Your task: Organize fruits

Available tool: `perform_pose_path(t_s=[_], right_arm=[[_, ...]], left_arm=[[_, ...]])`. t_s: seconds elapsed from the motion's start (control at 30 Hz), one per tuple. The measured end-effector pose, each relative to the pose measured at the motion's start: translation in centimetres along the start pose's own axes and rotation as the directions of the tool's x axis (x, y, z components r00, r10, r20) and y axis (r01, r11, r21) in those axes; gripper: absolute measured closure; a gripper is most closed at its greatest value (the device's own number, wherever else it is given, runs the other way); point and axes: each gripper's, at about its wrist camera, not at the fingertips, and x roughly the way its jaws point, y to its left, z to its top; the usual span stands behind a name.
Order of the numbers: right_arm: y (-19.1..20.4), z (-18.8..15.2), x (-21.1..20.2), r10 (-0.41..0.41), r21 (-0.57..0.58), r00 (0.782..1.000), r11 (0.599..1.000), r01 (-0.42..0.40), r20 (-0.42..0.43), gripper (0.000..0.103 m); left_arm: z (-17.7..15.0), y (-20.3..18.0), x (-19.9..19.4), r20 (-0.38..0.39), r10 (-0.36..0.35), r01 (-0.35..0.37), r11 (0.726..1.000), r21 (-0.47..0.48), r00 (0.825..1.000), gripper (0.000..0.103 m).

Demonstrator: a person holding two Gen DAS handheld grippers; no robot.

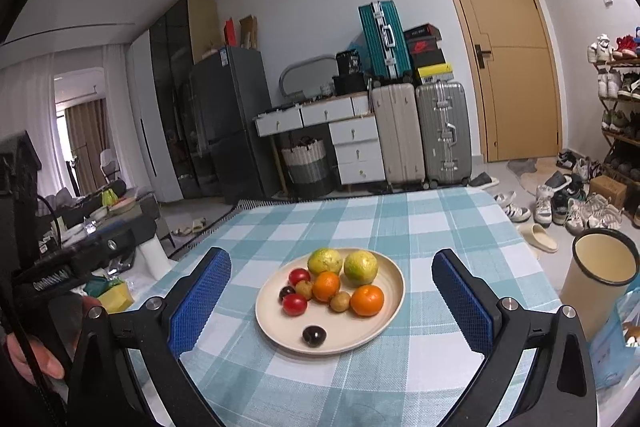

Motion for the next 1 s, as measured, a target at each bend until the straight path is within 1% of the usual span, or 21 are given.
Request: perform_pose_path(t_s=[0.17,0.2,0.33,0.47,0.57,0.73,0.83,0.9,1.0], right_arm=[[0.7,-0.3,-0.9,-0.004,-0.033,0.999,0.999,0.006,0.047,0.0],[0.8,-0.4,-1.1,-0.003,-0.036,0.999,0.999,0.005,0.053,0.0],[1.2,-0.9,-1.6,-0.004,-0.054,0.996,0.999,0.008,0.084,0.0],[1.3,-1.6,-1.9,-0.006,-0.088,0.992,0.996,0.017,0.126,0.0],[1.4,-2.4,-1.9,-0.013,-0.12,0.989,0.992,0.03,0.147,0.0],[1.3,-4.0,-1.2,-0.029,-0.17,0.99,0.984,0.053,0.137,0.0],[1.3,-4.6,-0.8,-0.032,-0.193,0.991,0.98,0.056,0.129,0.0],[1.1,-5.0,-0.4,-0.019,-0.201,0.993,0.979,0.042,0.115,0.0],[0.9,-5.4,0.0,-0.029,-0.215,0.994,0.975,0.051,0.105,0.0]], left_arm=[[-1.3,0.8,-0.1,0.04,0.039,-0.039,0.999,0.0,0.998,0.0],[-1.6,1.0,0.0,0.046,0.058,-0.058,0.998,-0.006,0.997,0.001],[-3.0,1.9,0.1,0.071,0.07,-0.069,0.997,-0.015,0.995,0.001],[-4.2,1.9,0.6,0.089,0.104,-0.106,0.994,0.029,0.991,0.0],[-5.1,2.1,0.9,0.102,0.13,-0.134,0.99,0.034,0.986,0.0],[-6.5,2.5,1.6,0.111,0.157,-0.164,0.985,0.056,0.981,0.0],[-7.2,2.6,2.3,0.096,0.17,-0.177,0.982,0.07,0.981,0.0],[-7.4,2.8,2.5,0.087,0.17,-0.176,0.982,0.064,0.982,0.0],[-7.8,3.0,2.9,0.081,0.175,-0.18,0.982,0.06,0.981,0.0]])
